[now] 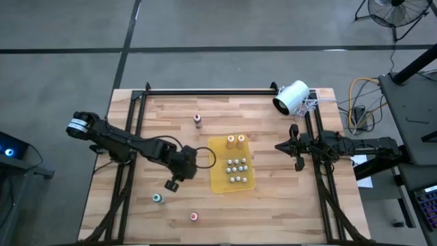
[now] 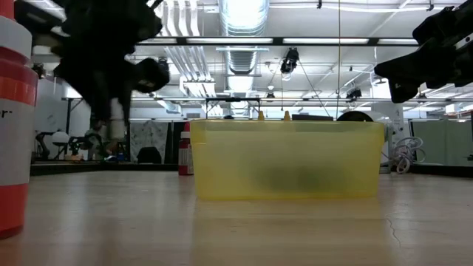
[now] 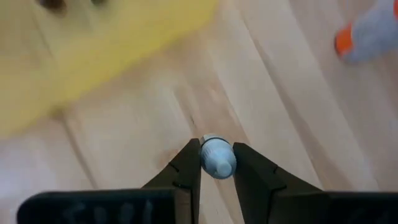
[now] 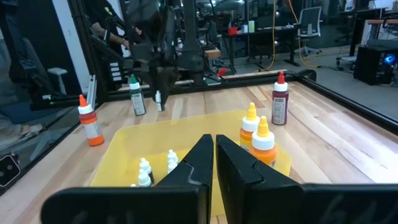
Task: Pick & Place food coloring
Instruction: Put the small green food coloring bottle into the yellow bin
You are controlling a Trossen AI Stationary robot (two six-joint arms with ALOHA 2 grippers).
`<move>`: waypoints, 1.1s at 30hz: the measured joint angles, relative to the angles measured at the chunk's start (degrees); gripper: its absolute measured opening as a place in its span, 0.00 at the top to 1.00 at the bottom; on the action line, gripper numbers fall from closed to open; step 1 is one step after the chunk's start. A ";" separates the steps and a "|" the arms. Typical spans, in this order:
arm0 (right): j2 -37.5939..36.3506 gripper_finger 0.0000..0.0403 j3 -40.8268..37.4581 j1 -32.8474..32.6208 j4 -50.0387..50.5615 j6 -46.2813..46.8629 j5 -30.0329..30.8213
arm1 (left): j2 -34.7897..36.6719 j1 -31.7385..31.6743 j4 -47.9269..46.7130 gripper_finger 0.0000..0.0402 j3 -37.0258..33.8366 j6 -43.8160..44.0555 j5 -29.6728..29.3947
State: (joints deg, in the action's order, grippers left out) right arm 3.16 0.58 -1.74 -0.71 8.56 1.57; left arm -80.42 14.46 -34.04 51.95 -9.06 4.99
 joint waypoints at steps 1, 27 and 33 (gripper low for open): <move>0.00 0.97 0.00 0.00 -0.02 -0.09 0.01 | -0.27 -0.31 0.00 0.87 1.13 -0.33 0.00; 0.00 0.97 0.00 0.00 0.00 -0.02 0.02 | -19.32 -3.97 -3.37 0.87 25.19 -7.34 0.04; 0.00 0.97 0.00 0.00 0.00 0.01 0.02 | -23.35 -4.13 -3.50 0.87 28.52 -7.32 0.47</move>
State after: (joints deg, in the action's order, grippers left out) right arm 3.16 0.58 -1.74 -0.71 8.57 1.58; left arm -103.77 10.33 -37.54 80.47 -16.38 5.46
